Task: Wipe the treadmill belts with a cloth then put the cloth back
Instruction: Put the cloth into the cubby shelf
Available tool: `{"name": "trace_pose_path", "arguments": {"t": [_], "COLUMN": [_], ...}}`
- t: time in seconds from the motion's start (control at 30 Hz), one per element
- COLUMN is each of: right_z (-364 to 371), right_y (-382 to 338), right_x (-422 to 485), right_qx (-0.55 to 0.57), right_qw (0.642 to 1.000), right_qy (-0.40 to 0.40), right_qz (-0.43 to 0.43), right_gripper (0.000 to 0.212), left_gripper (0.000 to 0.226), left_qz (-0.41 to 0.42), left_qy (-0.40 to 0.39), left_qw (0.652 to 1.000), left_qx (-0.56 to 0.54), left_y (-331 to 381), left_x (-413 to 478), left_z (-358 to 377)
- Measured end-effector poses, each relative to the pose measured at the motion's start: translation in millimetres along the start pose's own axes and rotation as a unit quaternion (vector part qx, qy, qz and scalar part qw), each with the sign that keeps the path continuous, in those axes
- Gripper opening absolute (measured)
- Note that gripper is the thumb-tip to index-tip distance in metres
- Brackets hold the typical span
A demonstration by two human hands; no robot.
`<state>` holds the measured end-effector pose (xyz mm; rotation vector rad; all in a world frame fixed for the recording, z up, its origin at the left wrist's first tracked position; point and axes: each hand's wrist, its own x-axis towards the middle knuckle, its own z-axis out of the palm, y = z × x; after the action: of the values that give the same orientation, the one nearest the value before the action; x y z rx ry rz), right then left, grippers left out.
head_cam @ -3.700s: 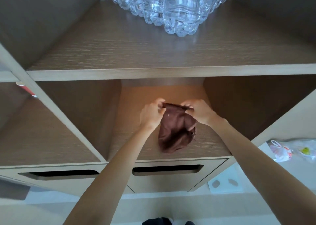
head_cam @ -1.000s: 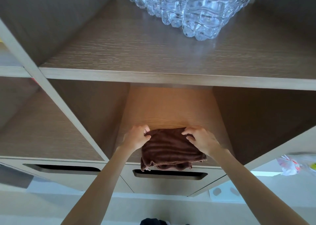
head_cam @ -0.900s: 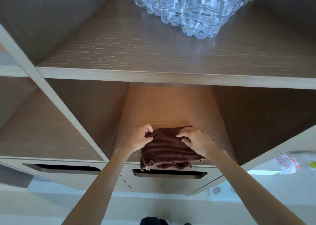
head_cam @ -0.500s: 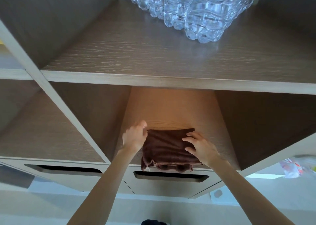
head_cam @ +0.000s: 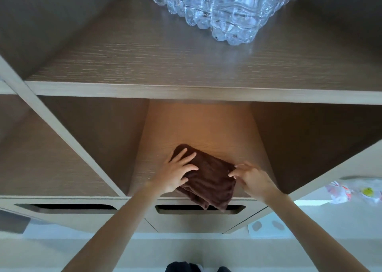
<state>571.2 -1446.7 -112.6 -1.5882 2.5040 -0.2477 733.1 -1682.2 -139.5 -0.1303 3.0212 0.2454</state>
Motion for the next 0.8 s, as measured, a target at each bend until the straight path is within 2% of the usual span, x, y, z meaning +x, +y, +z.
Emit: {"name": "trace_pose_path", "arguments": {"t": [0.1, 0.17, 0.23, 0.3, 0.4, 0.5, 0.6, 0.73, 0.8], "right_z": [-4, 2, 12, 21, 24, 26, 30, 34, 30], "right_y": [-4, -8, -9, -10, -20, -30, -37, -44, -44], "right_x": [9, 12, 7, -7, -24, -24, -19, -15, -15], "right_qx": [-0.014, -0.044, -0.043, -0.023, -0.052, -0.041, -0.015, -0.006, 0.001], "right_qw": [0.997, 0.992, 0.989, 0.993, 0.991, 0.981, 0.979, 0.98, 0.982], "right_qy": [-0.032, -0.089, -0.127, -0.1, 0.018, 0.093, 0.092, 0.1, 0.096], "right_qz": [-0.072, -0.084, -0.058, -0.05, -0.12, -0.164, -0.18, -0.17, -0.16], "right_gripper": [0.036, 0.046, 0.06, 0.069, 0.068, 0.057, 0.053, 0.047, 0.04], "left_gripper": [0.052, 0.057, 0.056, 0.046, 0.032, 0.046, 0.057, 0.047, 0.044], "left_qz": [0.075, 0.058, 0.033, 0.03, 0.022, -0.015, 0.002, -0.002, -0.022], "left_qy": [-0.013, -0.001, 0.048, 0.151, 0.261, 0.252, 0.209, 0.269, 0.286], "left_qw": [0.994, 0.99, 0.991, 0.986, 0.964, 0.965, 0.977, 0.963, 0.957], "left_qx": [0.083, 0.13, 0.117, 0.061, -0.044, -0.072, -0.032, -0.004, -0.041], "left_y": [-24, -32, -23, 4, 45, 68, 77, 74, 73], "left_x": [14, 15, 5, -16, -50, -68, -74, -70, -70], "left_z": [-22, -30, -30, -17, 16, 38, 43, 39, 31]}}
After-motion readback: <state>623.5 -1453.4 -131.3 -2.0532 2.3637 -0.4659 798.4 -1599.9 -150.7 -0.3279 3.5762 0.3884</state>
